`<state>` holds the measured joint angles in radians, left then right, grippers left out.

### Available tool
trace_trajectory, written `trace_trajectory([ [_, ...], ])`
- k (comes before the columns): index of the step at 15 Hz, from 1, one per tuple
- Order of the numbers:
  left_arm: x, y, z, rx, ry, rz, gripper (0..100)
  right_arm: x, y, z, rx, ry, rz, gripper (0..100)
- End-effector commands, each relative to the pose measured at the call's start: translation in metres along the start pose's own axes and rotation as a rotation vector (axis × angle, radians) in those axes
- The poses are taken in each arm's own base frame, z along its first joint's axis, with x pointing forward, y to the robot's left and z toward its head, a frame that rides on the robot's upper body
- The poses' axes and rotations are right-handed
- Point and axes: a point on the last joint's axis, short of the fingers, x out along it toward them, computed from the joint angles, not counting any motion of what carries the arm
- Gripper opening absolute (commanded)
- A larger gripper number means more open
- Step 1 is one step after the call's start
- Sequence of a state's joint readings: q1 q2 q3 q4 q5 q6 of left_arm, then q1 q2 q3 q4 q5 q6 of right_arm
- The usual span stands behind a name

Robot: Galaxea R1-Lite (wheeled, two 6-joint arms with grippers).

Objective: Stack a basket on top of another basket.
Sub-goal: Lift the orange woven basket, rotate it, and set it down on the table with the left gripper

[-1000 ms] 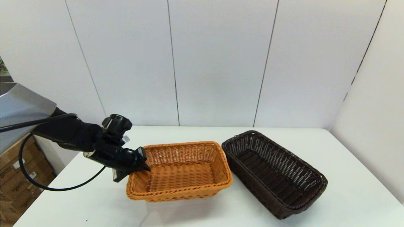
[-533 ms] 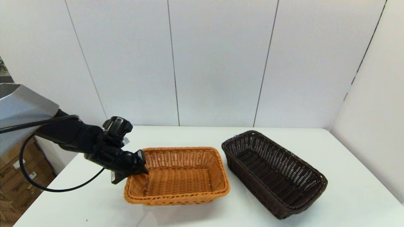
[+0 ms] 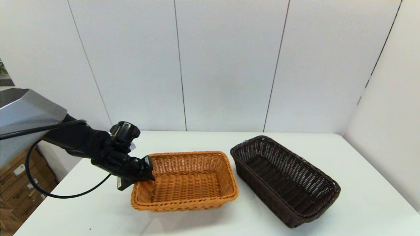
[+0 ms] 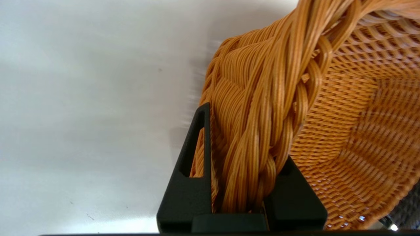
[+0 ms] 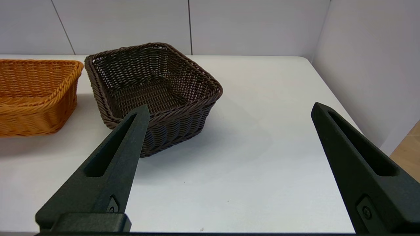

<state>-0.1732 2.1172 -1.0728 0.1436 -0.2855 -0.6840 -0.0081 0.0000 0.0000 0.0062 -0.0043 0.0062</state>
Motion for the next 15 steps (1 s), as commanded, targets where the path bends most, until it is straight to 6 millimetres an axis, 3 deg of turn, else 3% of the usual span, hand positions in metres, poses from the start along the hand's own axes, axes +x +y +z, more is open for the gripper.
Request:
trace_trajectory([
  [1, 0.0032, -0.0008, -0.0011, 0.000, 0.008, 0.006, 0, 0.0001, 0.0000, 0.0000, 0.000, 0.002, 0.000, 100],
  [15, 0.0030, -0.0004, -0.0016, 0.043, 0.009, 0.006, 0, 0.0001, 0.0000, 0.0000, 0.000, 0.002, 0.000, 100],
])
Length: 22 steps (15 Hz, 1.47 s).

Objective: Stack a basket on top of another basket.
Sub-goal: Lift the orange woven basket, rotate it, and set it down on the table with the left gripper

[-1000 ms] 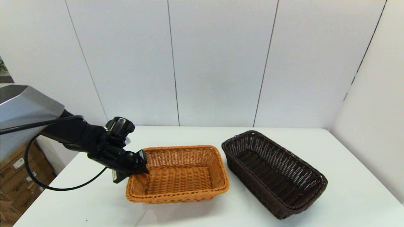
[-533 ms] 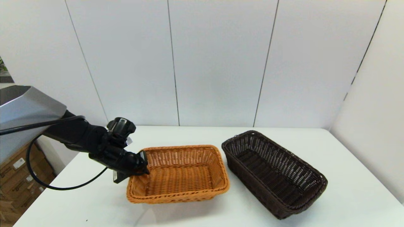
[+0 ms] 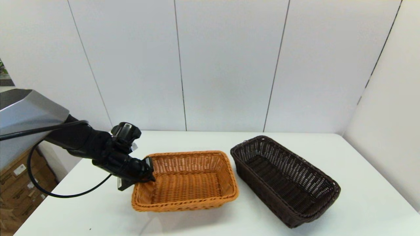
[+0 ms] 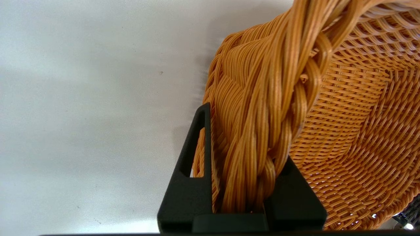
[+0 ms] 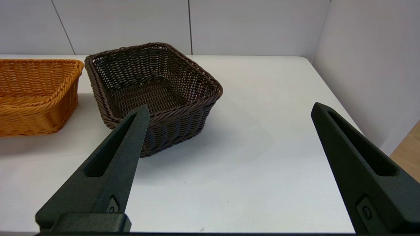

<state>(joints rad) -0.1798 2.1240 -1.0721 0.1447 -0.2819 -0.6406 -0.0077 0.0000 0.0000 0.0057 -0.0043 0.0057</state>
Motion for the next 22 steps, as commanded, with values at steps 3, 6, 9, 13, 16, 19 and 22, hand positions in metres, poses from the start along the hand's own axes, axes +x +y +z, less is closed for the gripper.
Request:
trace_trajectory([
  [3, 0.0000, -0.0002, 0.0004, 0.000, 0.000, -0.002, 0, 0.0001, 0.0000, 0.0000, 0.000, 0.002, 0.000, 100],
  [6, 0.0001, -0.0016, 0.0023, 0.003, -0.006, -0.007, 0, 0.0000, 0.0000, 0.0000, 0.000, 0.000, 0.001, 100],
  [9, 0.0025, -0.0037, 0.0063, 0.007, -0.012, -0.011, 0, 0.0001, 0.0000, 0.0000, 0.000, 0.002, 0.000, 100],
  [13, 0.0038, -0.0036, 0.0068, 0.045, -0.011, -0.010, 0, 0.0001, 0.0000, 0.0000, 0.000, 0.002, 0.000, 100],
  [16, 0.0041, -0.0037, 0.0071, 0.046, -0.011, -0.010, 0, 0.0001, 0.0000, 0.0000, 0.000, 0.002, 0.001, 100],
  [19, 0.0033, -0.0036, 0.0064, 0.055, -0.008, -0.010, 0, 0.0001, 0.0000, 0.0000, 0.000, 0.002, 0.000, 100],
  [22, 0.0028, -0.0038, 0.0065, 0.057, -0.009, -0.010, 0, 0.0001, 0.0000, 0.0000, 0.000, 0.002, 0.000, 100],
])
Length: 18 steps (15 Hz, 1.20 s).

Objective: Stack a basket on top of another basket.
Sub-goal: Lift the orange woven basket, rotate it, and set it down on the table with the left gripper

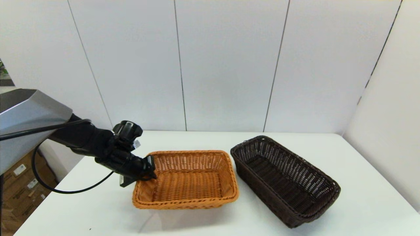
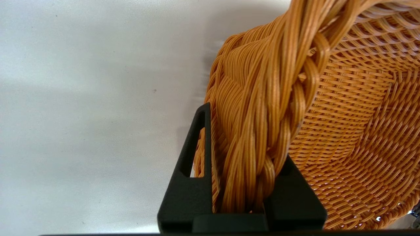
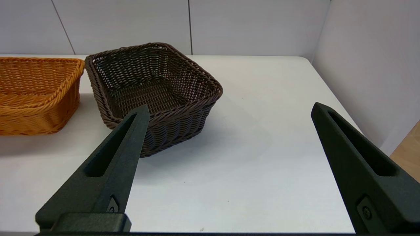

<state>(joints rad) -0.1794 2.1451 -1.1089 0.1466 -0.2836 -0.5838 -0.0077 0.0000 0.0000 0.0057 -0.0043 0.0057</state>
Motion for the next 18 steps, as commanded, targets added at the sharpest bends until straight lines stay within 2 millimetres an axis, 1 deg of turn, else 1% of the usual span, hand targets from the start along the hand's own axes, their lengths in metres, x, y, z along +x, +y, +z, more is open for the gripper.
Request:
trace_trajectory([
  [1, -0.0006, -0.0001, -0.0003, 0.000, 0.001, -0.001, 0, 0.0001, 0.0000, 0.0000, 0.000, 0.002, 0.000, 100],
  [12, -0.0019, 0.0005, -0.0019, 0.011, 0.003, 0.000, 0, 0.0000, 0.0000, 0.0000, 0.000, 0.000, 0.000, 100],
  [13, -0.0022, 0.0006, -0.0022, 0.011, 0.003, 0.000, 100, 0.0000, 0.0000, 0.0000, 0.000, 0.000, 0.000, 100],
  [18, -0.0017, 0.0007, -0.0021, 0.011, 0.003, 0.000, 100, 0.0001, 0.0000, 0.0000, 0.000, 0.002, 0.000, 100],
])
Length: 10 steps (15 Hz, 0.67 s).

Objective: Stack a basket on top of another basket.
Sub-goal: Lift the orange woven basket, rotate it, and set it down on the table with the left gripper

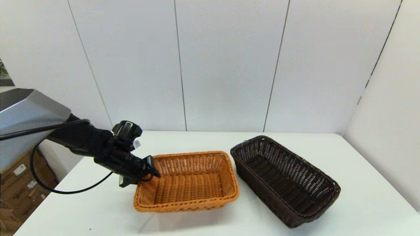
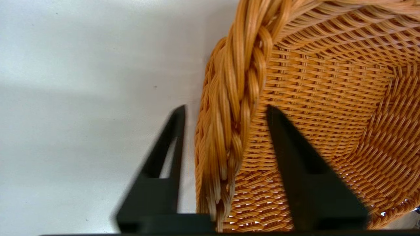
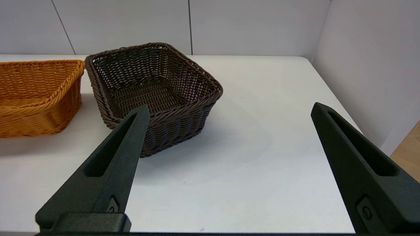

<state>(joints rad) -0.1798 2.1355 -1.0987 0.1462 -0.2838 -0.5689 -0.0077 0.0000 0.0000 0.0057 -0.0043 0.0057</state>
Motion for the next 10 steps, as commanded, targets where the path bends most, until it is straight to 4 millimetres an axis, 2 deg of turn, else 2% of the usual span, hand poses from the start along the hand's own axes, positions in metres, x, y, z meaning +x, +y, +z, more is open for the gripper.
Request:
trace_trajectory([
  [1, 0.000, 0.000, 0.000, -0.004, 0.002, -0.001, 100, 0.000, 0.000, 0.000, 0.000, 0.000, 0.000, 100],
  [3, -0.001, 0.000, 0.000, -0.002, 0.000, -0.001, 100, 0.000, 0.000, 0.000, 0.000, 0.002, 0.000, 100],
  [5, -0.010, -0.004, 0.000, 0.004, -0.020, -0.018, 100, 0.000, 0.000, 0.000, 0.000, 0.002, 0.000, 100],
  [8, -0.039, -0.014, 0.001, 0.030, -0.088, -0.071, 100, 0.000, 0.000, 0.000, 0.000, 0.000, 0.000, 100],
  [10, -0.067, -0.022, -0.002, 0.053, -0.150, -0.110, 100, 0.000, 0.000, 0.000, 0.000, 0.002, 0.001, 100],
])
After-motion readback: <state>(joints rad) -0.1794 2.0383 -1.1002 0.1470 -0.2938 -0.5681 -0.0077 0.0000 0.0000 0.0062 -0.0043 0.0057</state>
